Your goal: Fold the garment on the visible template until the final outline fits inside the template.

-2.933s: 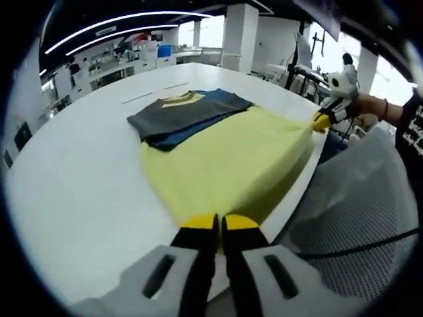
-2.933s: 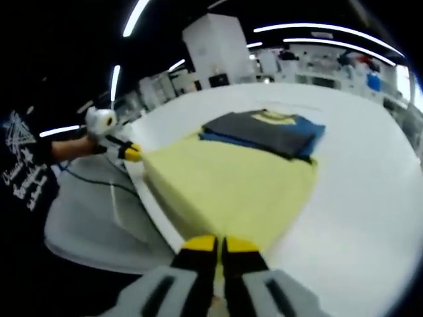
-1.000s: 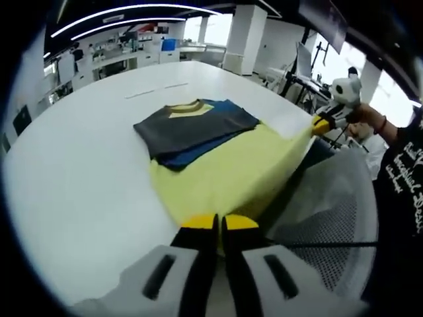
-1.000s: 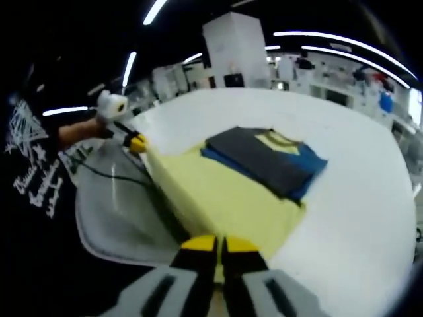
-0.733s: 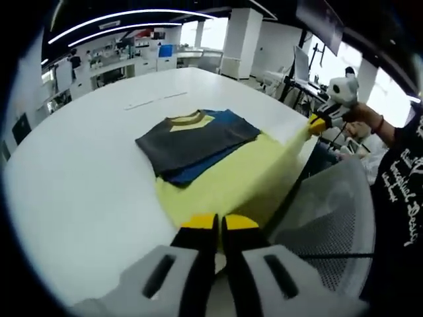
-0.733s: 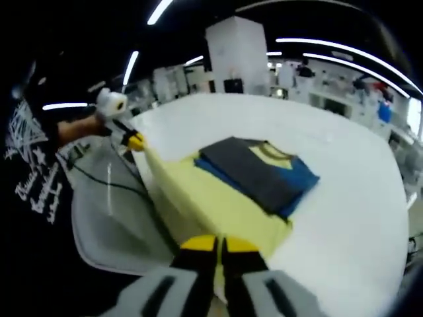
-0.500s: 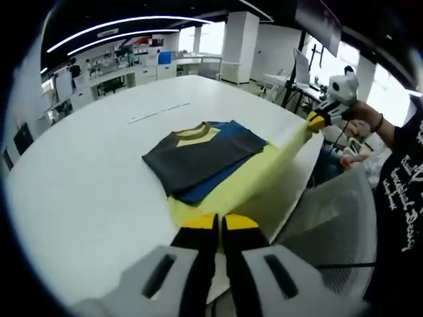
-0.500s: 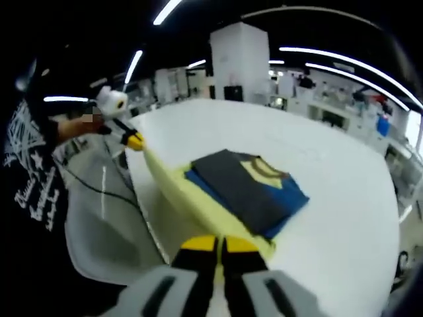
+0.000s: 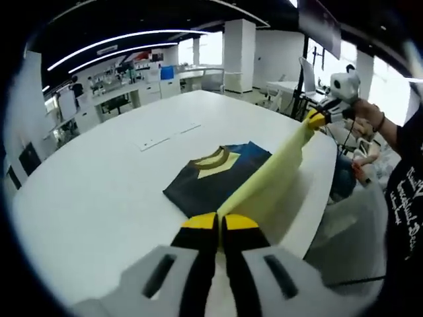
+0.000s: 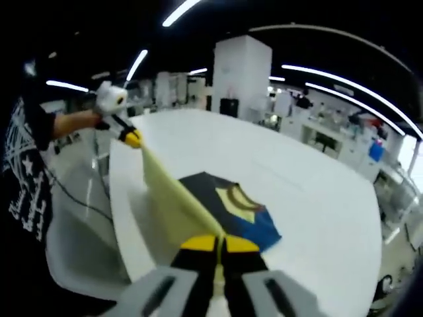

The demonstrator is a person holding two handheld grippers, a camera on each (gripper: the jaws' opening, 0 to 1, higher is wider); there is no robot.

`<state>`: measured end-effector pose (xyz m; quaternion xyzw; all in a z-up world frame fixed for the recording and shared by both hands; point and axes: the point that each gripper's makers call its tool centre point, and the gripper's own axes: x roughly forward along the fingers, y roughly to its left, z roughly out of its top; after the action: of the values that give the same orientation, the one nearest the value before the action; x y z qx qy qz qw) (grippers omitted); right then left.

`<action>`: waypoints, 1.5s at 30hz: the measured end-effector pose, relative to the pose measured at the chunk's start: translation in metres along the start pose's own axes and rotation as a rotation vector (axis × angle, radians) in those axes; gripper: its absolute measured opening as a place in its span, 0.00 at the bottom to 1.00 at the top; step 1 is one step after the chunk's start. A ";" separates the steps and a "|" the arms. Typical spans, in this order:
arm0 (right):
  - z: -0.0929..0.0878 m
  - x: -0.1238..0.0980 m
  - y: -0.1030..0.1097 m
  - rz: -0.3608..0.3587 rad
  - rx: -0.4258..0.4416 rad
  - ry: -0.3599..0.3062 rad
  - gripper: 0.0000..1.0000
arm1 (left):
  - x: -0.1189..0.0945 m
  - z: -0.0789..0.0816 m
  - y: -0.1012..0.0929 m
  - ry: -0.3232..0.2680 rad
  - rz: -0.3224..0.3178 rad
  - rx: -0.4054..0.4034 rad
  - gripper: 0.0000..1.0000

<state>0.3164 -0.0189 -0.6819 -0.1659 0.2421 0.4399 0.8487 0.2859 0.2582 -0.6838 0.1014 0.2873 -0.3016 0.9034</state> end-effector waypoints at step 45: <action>-0.043 0.137 -0.125 -0.220 -0.075 0.239 0.00 | 0.154 0.000 0.112 0.091 0.105 0.057 0.00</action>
<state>0.4763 -0.0183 -0.7848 -0.2742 0.3050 0.3303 0.8501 0.4542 0.2723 -0.7721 0.1556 0.3134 -0.2568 0.9009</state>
